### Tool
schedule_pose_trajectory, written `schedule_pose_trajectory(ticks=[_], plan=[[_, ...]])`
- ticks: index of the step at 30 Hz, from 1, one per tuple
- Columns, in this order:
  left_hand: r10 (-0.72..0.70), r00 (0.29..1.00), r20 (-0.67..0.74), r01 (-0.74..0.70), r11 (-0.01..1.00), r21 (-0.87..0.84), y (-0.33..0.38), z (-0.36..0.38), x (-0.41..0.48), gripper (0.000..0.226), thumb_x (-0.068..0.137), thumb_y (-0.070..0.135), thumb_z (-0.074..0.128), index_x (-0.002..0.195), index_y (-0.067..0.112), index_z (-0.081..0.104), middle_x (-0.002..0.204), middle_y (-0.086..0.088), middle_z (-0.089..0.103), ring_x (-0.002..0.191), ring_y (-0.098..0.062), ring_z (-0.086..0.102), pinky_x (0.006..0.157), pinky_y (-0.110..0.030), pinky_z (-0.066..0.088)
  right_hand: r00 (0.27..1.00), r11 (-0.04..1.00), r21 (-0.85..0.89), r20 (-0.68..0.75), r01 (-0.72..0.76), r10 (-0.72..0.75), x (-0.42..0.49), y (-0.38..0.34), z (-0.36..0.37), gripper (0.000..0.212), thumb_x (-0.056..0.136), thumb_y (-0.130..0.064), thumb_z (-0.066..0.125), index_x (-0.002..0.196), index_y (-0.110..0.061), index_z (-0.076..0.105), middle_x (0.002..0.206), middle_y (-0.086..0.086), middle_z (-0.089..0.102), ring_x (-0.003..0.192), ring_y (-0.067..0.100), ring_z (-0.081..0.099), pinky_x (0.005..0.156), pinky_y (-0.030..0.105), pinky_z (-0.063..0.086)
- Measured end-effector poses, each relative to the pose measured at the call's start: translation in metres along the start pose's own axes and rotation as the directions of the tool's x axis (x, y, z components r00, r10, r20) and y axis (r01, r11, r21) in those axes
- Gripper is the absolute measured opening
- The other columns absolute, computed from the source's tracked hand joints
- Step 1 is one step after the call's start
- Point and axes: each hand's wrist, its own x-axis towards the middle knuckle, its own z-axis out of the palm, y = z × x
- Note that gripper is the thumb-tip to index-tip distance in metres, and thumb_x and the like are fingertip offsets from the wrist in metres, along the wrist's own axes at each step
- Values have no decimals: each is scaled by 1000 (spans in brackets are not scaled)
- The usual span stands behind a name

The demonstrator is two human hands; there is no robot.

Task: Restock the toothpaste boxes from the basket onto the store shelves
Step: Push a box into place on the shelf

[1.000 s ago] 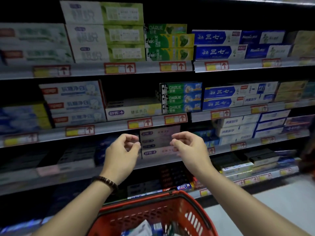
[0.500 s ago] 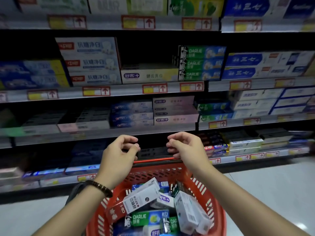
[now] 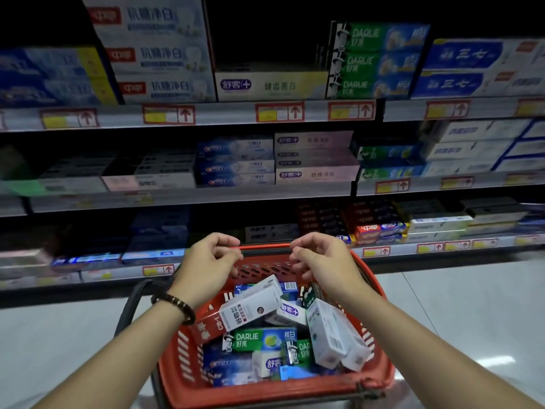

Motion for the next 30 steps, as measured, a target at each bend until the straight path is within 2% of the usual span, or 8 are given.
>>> schedule_pose_trajectory(ticks=[6,8,12,15,22,25,28,30], plan=[[-62,995,74,63,998,-18,-13,8,-4,11,100,13,63,106,20,69,89,2,79,71,-17,74,59,-26,53,997,997,-61,58,-44,47,11,14,10,11,97,-12,70,94,-20,78,89,5,80,73,18,75,63,31,54],[-64,993,100,63,998,5,-19,11,-8,11,100,14,63,105,21,68,89,2,79,71,-17,74,62,-30,54,996,995,-79,73,-55,60,13,18,13,12,97,-11,70,92,-20,77,89,6,80,71,17,74,63,31,54],[-88,986,141,81,995,51,-29,10,-9,11,100,16,64,107,22,69,89,5,79,73,-16,76,63,-27,53,988,987,-139,116,-81,97,16,27,18,10,94,-13,71,90,-19,77,89,5,80,72,18,74,64,36,56],[-114,978,177,103,992,70,-32,8,-7,11,99,17,66,107,25,69,90,4,79,78,-19,77,62,-30,55,982,980,-176,145,-96,122,18,30,18,9,94,-14,70,93,-19,77,90,3,81,75,19,75,64,36,56],[-125,969,213,99,987,129,-36,8,-4,9,100,21,66,107,25,70,85,6,79,77,-16,76,61,-27,52,966,951,-245,130,-187,224,25,37,14,6,97,-17,70,98,-15,75,90,5,80,74,20,75,61,34,55],[-113,969,219,85,987,136,-36,9,-4,9,99,21,66,106,24,70,83,7,79,76,-15,76,65,-28,54,954,906,-349,87,-241,287,26,43,10,9,97,-20,72,98,-11,74,91,5,77,68,19,73,57,31,55],[-94,970,225,64,988,137,-34,11,-2,8,100,23,66,105,27,69,83,8,78,75,-13,76,70,-36,58,935,806,-519,33,-286,353,22,57,8,10,95,-22,77,93,-13,75,95,8,78,81,26,76,59,33,58],[-79,970,229,49,990,134,-32,13,0,7,100,25,66,105,29,69,85,8,78,75,-12,76,66,-33,56,919,728,-615,13,-302,393,18,69,6,15,90,-25,83,95,-14,73,98,6,75,82,24,71,59,31,56]])
